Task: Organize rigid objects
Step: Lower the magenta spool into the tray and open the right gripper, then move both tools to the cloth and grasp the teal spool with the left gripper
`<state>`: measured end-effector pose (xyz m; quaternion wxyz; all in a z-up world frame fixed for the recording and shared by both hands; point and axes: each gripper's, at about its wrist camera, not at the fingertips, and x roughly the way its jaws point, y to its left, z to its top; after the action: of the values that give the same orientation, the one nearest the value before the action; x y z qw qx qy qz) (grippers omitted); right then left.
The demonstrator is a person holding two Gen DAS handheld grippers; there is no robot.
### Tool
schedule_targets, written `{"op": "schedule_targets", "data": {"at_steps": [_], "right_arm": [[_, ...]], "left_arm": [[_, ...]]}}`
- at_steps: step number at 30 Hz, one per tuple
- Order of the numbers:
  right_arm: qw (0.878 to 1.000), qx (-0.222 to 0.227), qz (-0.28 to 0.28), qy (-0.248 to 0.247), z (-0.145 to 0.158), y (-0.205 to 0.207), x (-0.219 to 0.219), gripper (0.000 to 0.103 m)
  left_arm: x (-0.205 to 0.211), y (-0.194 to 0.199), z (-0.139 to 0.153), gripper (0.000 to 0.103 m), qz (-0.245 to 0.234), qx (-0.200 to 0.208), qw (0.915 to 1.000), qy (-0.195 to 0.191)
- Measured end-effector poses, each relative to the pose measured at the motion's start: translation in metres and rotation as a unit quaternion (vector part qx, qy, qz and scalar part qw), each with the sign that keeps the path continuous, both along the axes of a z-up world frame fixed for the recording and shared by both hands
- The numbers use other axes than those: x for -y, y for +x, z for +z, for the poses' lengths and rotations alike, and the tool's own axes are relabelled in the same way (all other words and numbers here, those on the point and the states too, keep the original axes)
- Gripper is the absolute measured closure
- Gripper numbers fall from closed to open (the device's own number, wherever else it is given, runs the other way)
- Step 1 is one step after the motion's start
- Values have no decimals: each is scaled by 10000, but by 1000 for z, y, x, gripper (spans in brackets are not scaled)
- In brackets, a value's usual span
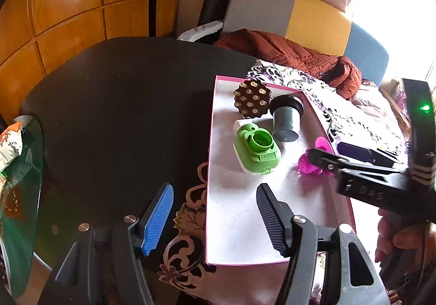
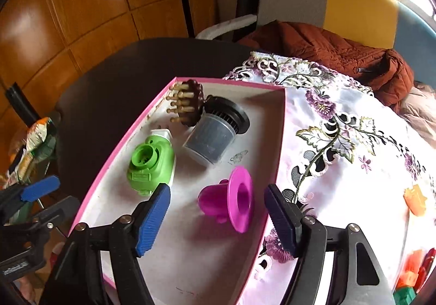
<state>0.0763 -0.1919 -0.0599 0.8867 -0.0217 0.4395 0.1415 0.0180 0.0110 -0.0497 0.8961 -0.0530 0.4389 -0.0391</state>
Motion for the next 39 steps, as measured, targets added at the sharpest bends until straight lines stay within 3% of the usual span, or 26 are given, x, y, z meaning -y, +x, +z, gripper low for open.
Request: {"op": "schedule_targets", "data": {"at_steps": [16,27,34,39], "right_arm": [[9969,501,-603,68,32,-42,60,22],[9859,820,-1440,-241,58,-64,149,18],[9655,911,-2402,-432,63,-88,232,17],[9304,927,-3541,-181,51,-108,297,17]], "left_arm": [[15,-4,5,39,-178,38,9998,129],[35,-5,9,39,-469,61,9987,209],[53,-5,12,39,-702,89,9970,302],[73,-5,14,39,-945,104,9948,370]]}}
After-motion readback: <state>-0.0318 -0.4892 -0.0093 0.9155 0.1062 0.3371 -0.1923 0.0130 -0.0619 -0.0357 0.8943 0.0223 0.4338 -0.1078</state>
